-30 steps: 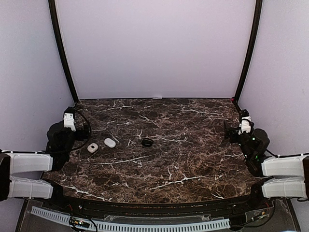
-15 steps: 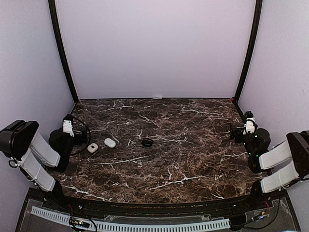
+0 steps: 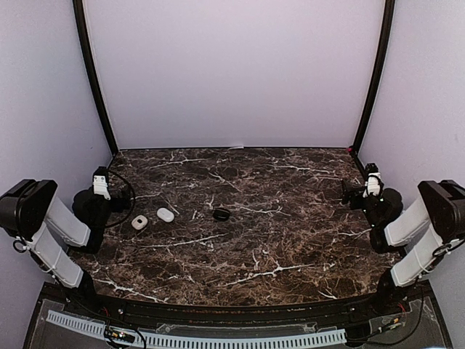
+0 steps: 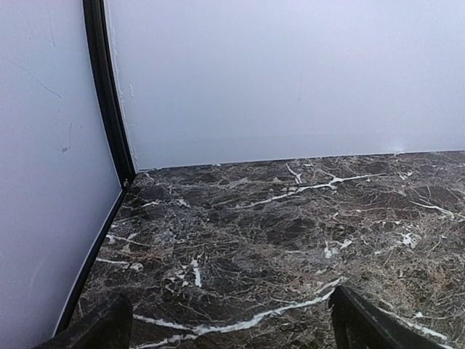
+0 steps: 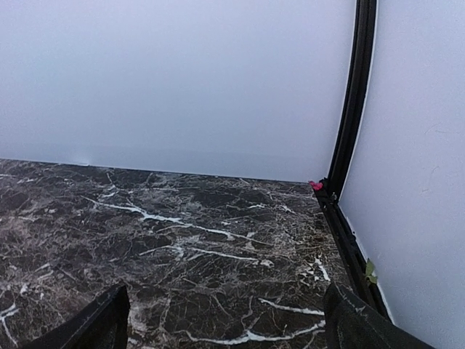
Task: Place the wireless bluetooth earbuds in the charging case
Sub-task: Reset both arms
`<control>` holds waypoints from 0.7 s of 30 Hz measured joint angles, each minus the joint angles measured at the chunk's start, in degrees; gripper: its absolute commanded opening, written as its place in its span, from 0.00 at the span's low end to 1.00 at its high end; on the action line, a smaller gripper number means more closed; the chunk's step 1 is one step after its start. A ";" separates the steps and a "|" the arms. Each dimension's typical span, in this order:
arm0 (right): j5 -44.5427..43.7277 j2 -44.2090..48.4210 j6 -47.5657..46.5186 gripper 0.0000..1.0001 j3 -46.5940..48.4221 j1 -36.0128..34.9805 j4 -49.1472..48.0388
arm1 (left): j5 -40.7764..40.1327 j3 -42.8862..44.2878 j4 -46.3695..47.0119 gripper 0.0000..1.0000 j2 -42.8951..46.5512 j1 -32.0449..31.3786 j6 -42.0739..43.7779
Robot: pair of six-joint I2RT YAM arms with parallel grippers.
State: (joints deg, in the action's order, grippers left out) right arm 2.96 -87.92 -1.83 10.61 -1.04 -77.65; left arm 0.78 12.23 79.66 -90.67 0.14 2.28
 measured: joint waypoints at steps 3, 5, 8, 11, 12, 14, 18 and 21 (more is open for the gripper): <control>-0.50 0.00 0.61 0.99 1.53 0.22 1.09 | -0.37 0.02 -0.04 0.99 0.00 0.00 -0.24; -0.83 0.00 0.85 0.99 1.55 0.35 1.79 | -0.46 0.02 -0.04 0.99 0.00 0.00 -0.39; -1.16 0.00 0.96 0.99 1.55 0.35 2.38 | -0.63 0.02 -0.04 0.99 0.00 0.00 -0.52; -1.29 0.00 1.07 0.99 1.57 0.35 2.69 | -0.70 0.02 -0.04 0.99 0.00 0.00 -0.59; -1.31 0.00 1.05 0.99 1.55 0.35 2.73 | -0.76 0.00 -0.04 0.99 0.00 0.00 -0.59; -1.31 0.00 1.07 0.99 1.55 0.35 2.80 | -0.83 0.02 -0.04 0.99 0.00 0.00 -0.59; -1.31 0.00 1.05 0.99 1.55 0.35 2.89 | -0.83 0.02 -0.04 0.99 0.00 0.00 -0.59; -1.31 0.00 1.07 0.99 1.57 0.35 3.13 | -0.83 0.02 -0.04 0.99 0.00 0.00 -0.59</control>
State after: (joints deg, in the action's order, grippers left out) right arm 1.65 -87.92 -0.75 12.19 -0.69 -74.52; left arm -0.05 12.25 79.61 -90.67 0.14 1.69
